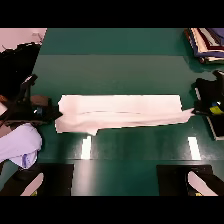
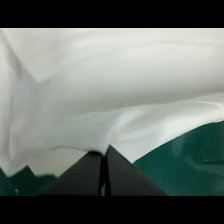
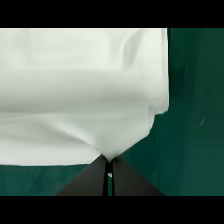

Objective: Fold the shirts.

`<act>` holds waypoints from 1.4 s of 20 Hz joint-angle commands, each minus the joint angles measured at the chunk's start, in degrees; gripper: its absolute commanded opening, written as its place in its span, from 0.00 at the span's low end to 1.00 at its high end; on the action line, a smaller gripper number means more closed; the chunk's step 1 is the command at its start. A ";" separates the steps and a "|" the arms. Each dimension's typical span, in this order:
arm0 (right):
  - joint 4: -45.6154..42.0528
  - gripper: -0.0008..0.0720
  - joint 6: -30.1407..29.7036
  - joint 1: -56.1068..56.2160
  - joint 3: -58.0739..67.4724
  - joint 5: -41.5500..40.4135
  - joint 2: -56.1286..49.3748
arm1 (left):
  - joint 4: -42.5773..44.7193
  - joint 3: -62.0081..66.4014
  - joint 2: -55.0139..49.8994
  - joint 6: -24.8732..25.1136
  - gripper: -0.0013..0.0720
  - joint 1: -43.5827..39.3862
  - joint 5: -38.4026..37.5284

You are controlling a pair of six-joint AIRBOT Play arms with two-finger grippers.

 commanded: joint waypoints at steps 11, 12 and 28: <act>13.75 0.65 -3.43 0.31 21.16 -6.03 -31.28 | -0.09 14.23 -29.57 2.05 0.77 0.02 22.08; 15.80 0.65 -4.94 -1.03 21.05 -5.75 -31.28 | 0.09 15.17 -29.53 2.08 0.77 0.02 20.39; 32.44 0.85 -23.76 -20.37 -0.48 -1.49 -35.65 | -6.93 18.86 -29.77 4.22 0.06 -9.53 14.32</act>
